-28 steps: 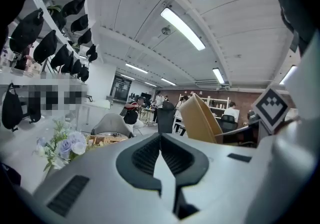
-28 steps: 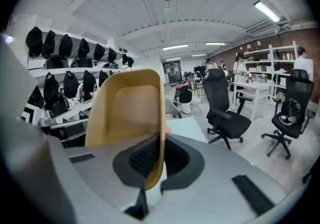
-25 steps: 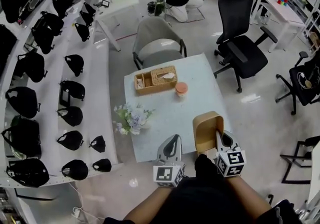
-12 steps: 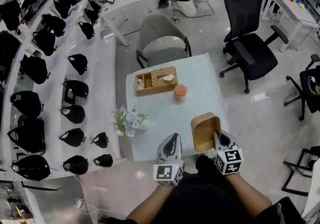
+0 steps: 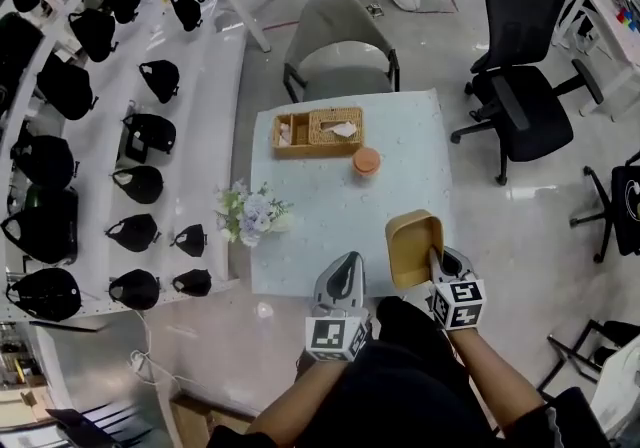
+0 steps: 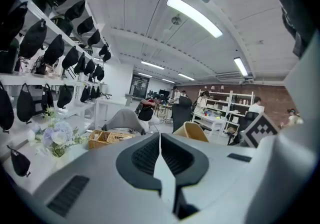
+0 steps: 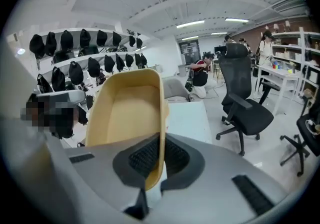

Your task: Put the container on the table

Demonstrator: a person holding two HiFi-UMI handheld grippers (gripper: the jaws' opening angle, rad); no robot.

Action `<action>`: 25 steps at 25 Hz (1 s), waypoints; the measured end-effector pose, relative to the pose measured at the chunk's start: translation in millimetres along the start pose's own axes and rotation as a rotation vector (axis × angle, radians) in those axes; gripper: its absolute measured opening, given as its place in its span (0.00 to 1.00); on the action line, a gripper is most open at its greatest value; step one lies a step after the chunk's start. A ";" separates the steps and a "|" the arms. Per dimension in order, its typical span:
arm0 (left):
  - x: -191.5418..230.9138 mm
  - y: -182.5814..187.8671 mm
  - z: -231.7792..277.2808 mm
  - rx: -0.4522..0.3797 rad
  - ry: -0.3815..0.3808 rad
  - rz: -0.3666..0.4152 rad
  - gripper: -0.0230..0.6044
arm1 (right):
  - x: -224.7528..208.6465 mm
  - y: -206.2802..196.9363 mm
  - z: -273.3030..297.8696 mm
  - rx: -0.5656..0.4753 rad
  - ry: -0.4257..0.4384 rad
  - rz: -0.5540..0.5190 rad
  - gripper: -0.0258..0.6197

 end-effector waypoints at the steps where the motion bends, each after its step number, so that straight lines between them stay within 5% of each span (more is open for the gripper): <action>1: 3.0 -1.6 -0.9 0.006 0.004 -0.003 0.06 | -0.3 -3.2 7.5 0.023 0.004 -0.001 0.04; 12: 50.8 -11.8 9.9 0.046 0.001 -0.036 0.06 | 20.1 -4.5 88.9 0.150 0.006 -0.087 0.04; 25: 99.5 -22.7 25.7 0.066 0.025 -0.068 0.06 | 0.1 -54.3 173.4 0.347 -0.031 -0.012 0.04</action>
Point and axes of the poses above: the fingertips, and each gripper's own axes: z forward along the fingers, x to its left, y out of its top, the point moved 4 cm from there along -z, backward along the fingers, and after that the axes turned 5 degrees about -z, right-handed, at the moved point
